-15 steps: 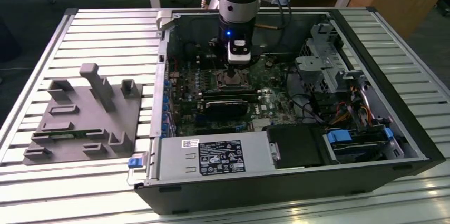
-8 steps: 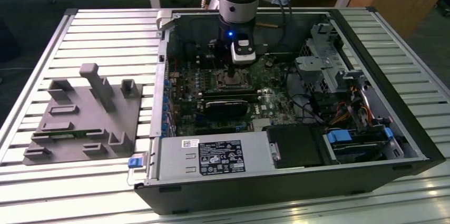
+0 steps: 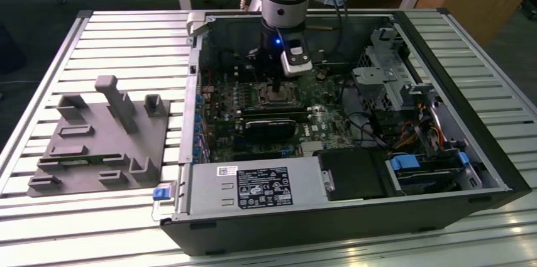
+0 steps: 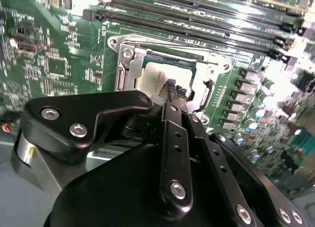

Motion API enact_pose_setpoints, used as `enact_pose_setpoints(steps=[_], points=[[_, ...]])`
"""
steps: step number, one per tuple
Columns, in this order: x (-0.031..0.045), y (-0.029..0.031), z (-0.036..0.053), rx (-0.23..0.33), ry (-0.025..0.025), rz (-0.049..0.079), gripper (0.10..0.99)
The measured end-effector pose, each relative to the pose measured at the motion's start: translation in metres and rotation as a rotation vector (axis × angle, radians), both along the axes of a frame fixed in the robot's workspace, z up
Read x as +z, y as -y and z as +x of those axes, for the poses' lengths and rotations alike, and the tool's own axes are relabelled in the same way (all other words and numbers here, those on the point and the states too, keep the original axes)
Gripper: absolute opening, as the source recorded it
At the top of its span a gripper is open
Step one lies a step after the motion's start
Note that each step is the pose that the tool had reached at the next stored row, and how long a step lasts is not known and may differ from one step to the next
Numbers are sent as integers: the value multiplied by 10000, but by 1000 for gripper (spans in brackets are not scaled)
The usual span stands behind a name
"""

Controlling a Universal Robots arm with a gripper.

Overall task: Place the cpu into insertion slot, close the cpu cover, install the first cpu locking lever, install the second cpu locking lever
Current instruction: 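Close the cpu cover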

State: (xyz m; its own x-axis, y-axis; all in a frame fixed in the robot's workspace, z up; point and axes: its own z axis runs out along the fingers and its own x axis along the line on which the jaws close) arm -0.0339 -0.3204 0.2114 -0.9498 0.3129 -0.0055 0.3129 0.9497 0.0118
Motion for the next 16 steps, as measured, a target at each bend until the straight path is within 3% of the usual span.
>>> enact_pose_setpoints(steps=[16], points=[[-13, 0, 0, 2764, 0, 0, 106]])
